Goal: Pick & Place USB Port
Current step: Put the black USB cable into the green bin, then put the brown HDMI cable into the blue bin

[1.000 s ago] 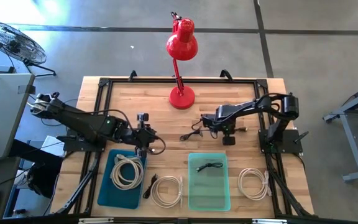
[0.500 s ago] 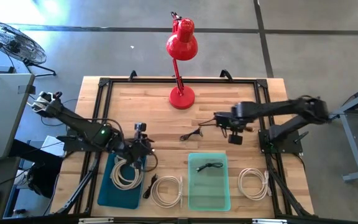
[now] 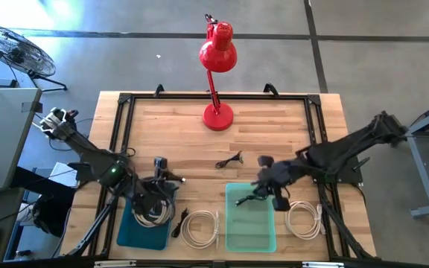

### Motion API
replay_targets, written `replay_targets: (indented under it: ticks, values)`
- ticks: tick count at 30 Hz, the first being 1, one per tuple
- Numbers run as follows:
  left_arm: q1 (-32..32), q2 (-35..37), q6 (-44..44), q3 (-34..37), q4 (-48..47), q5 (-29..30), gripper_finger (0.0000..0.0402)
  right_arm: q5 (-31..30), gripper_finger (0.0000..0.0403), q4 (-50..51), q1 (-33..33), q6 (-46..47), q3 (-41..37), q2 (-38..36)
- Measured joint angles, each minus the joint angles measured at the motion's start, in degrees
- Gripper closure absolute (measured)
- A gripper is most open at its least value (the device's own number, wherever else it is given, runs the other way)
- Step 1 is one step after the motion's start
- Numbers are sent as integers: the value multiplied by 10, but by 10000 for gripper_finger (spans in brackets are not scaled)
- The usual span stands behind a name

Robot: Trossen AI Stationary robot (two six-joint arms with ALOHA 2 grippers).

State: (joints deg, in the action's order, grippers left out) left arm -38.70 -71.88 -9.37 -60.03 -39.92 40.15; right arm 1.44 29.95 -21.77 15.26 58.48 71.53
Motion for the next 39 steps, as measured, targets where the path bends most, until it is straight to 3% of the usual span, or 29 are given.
replay_targets:
  ticks: [5,14,19,32,39]
  values:
    - [-14,0,-15,0,0,8,277,1,402,-11,-26,15,0,51]
    - [-15,0,-30,0,0,10,277,74,402,-66,-31,14,0,174]
    - [-15,0,-32,0,0,10,277,99,370,-84,-31,15,0,206]
    - [-15,-5,-36,0,-1,9,277,82,230,-137,-25,27,0,193]
    - [-14,-13,-36,0,-8,4,277,61,217,-82,1,27,19,123]
